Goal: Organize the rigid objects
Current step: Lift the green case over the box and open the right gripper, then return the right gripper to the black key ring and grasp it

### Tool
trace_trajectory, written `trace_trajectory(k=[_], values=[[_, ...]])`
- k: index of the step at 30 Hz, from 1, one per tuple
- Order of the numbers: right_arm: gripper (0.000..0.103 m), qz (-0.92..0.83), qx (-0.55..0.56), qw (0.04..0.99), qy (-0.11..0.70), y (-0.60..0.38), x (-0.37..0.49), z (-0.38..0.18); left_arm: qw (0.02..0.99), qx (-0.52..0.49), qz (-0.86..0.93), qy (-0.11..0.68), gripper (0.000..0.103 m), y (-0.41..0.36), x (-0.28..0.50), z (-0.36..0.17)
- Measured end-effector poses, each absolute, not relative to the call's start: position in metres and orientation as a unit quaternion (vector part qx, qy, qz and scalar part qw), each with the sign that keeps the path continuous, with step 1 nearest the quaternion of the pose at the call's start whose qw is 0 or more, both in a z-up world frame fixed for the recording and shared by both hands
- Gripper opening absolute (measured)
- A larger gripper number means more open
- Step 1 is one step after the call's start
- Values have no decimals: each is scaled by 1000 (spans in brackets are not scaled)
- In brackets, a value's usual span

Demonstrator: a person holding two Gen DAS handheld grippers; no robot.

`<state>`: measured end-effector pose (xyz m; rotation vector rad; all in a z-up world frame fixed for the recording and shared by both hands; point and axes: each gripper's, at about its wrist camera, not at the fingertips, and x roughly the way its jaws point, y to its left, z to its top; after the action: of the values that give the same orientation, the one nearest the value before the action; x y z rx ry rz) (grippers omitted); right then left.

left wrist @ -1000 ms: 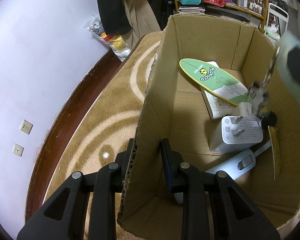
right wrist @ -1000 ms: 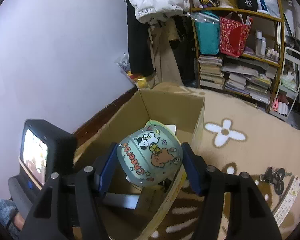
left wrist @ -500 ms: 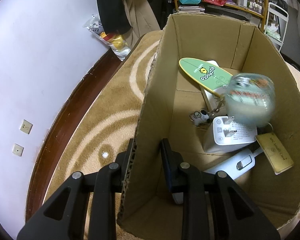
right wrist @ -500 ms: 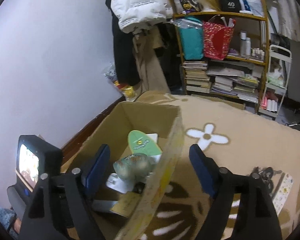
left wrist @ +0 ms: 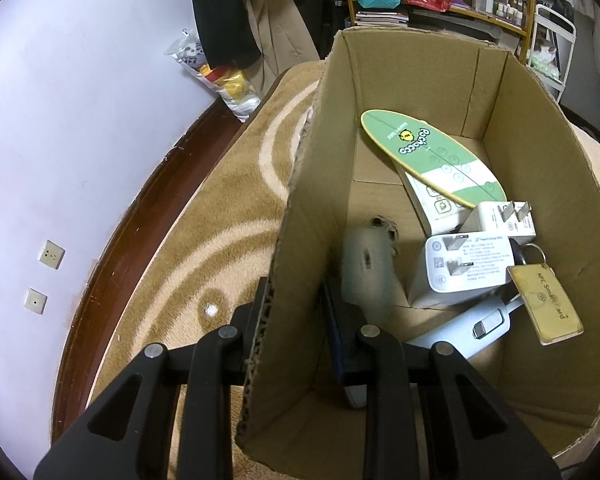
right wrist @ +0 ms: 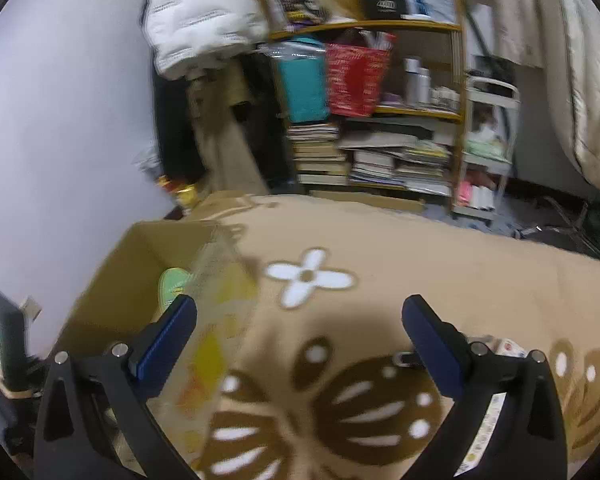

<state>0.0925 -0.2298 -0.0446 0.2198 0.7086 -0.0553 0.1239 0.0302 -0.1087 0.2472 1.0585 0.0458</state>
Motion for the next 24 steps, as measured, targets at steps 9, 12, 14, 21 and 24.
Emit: trace_trajectory(k=[9, 12, 14, 21, 24], values=[[103, -91, 134, 914, 373, -277, 94, -74, 855, 120, 22, 504, 24, 31, 125, -107], [103, -107, 141, 911, 373, -287, 92, -86, 855, 120, 21, 504, 24, 30, 125, -107], [103, -113, 145, 907, 378, -292, 92, -93, 855, 120, 22, 503, 24, 30, 125, -107], [103, -122, 159, 892, 405, -304, 95, -117, 855, 121, 22, 503, 24, 29, 125, -107], [103, -123, 161, 885, 418, -307, 97, -125, 855, 121, 22, 503, 24, 29, 125, -107]])
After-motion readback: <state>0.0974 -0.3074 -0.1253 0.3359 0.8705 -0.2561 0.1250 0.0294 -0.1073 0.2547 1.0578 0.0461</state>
